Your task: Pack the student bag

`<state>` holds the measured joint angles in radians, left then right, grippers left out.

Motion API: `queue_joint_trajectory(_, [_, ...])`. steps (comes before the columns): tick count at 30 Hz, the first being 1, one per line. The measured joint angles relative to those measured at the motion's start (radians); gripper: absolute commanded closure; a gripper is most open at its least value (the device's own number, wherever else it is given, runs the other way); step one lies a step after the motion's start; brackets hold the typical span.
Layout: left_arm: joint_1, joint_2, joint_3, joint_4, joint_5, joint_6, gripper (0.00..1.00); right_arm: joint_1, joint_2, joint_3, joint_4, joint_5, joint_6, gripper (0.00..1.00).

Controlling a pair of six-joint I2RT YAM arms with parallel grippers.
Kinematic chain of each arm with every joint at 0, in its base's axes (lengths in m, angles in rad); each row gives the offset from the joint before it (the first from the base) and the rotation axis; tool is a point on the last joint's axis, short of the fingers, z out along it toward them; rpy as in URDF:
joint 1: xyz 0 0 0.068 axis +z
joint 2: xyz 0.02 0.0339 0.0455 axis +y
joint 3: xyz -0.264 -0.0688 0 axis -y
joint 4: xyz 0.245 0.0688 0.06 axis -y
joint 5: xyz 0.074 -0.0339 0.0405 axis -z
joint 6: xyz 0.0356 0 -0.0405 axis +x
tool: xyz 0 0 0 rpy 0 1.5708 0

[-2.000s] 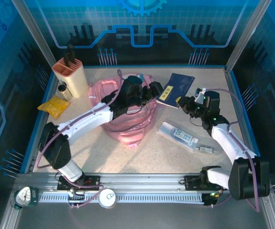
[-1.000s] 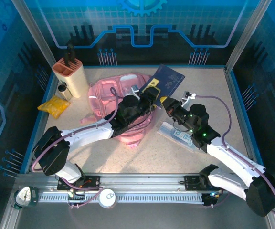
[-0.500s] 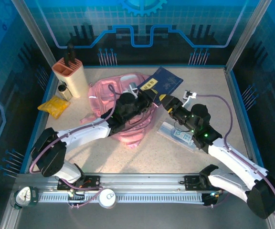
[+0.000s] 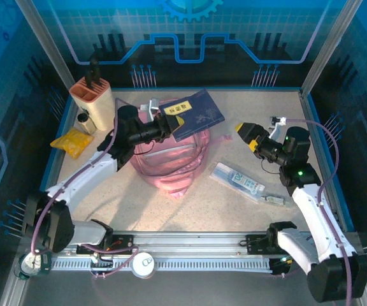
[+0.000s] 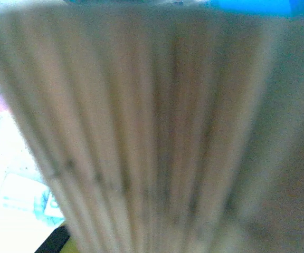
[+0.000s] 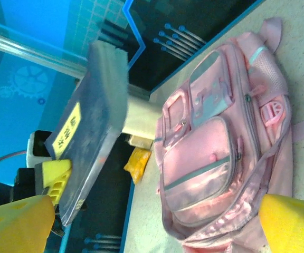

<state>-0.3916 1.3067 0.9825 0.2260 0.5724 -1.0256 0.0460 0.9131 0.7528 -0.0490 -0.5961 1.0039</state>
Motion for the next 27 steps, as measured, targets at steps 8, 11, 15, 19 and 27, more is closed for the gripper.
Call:
queue_joint_trajectory(8, [-0.004, -0.064, 0.0, -0.095, 0.149, 0.098, 1.0, -0.014, 0.089, 0.028, 0.097, -0.244, 0.073, 0.12])
queue_joint_trajectory(11, [-0.02, -0.064, 0.0, -0.108, 0.164, 0.113, 1.0, -0.01, 0.114, 0.028, 0.169, -0.285, 0.125, 0.19])
queue_joint_trajectory(15, [-0.063, -0.064, 0.0, -0.121, 0.17, 0.121, 1.0, 0.026, 0.148, 0.028, 0.254, -0.308, 0.178, 0.3])
queue_joint_trajectory(19, [-0.076, -0.064, 0.001, -0.125, 0.174, 0.12, 1.0, 0.059, 0.182, 0.027, 0.314, -0.321, 0.227, 0.47])
queue_joint_trajectory(27, [-0.076, -0.05, 0.004, -0.124, 0.177, 0.12, 1.0, 0.06, 0.192, 0.007, 0.382, -0.332, 0.283, 0.77])
